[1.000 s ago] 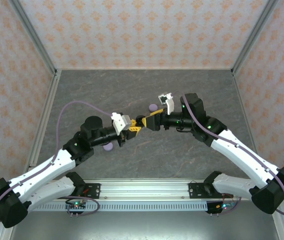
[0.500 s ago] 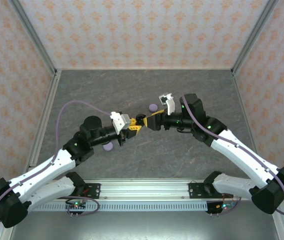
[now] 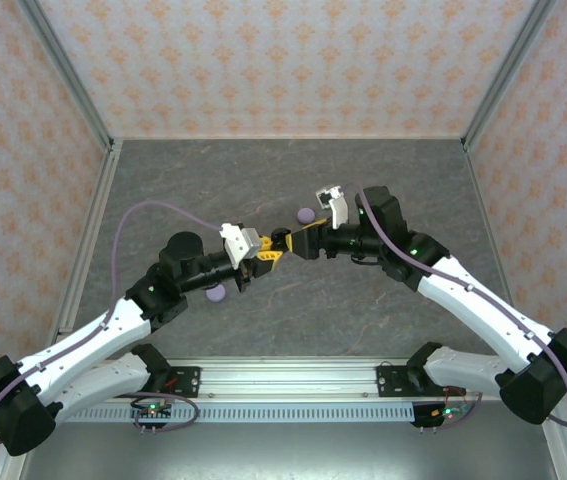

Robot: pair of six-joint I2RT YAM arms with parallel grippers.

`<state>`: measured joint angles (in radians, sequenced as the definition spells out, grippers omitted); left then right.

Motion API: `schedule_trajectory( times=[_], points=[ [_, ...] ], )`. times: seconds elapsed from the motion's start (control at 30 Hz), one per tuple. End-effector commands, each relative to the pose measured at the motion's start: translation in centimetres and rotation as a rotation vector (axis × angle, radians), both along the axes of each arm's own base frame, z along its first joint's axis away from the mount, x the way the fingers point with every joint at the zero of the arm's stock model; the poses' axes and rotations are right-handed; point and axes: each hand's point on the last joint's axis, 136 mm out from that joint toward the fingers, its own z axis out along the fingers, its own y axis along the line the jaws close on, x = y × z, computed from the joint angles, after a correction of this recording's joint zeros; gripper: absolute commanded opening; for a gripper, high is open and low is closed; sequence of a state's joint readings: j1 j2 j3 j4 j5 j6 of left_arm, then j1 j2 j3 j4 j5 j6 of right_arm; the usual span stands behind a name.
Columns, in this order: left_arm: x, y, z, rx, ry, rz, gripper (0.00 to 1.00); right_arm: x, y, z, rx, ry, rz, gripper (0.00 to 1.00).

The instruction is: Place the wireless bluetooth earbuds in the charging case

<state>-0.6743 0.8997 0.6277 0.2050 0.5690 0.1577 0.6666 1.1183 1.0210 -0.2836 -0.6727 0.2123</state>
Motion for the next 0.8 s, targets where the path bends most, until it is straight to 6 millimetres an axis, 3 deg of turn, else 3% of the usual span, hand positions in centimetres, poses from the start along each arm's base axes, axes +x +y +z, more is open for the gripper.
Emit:
schedule_trajectory(
  times=[0.0,0.2,0.4,0.57,0.77],
  points=[
    [-0.5,-0.4,1.4,-0.037,-0.033,-0.03,0.0,0.7,0.3,1.7,0.031,-0.04,-0.006,0.68],
    [-0.5,-0.4,1.4,-0.037,-0.031,-0.03,0.0,0.6,-0.2,2.0,0.022,-0.061,-0.021,0.7],
    [-0.8,-0.5,1.5,-0.049,-0.026,-0.044,0.0,-0.3,-0.1,3.6,0.162,-0.041,0.04,0.82],
    [-1.0,-0.7,1.6,-0.062,-0.02,-0.061,0.0,-1.3,0.9,3.5,0.216,0.011,0.125,0.93],
    [-0.9,-1.0,1.6,-0.068,-0.003,-0.07,0.0,-2.0,2.0,4.0,0.281,0.042,0.213,0.94]
  ],
)
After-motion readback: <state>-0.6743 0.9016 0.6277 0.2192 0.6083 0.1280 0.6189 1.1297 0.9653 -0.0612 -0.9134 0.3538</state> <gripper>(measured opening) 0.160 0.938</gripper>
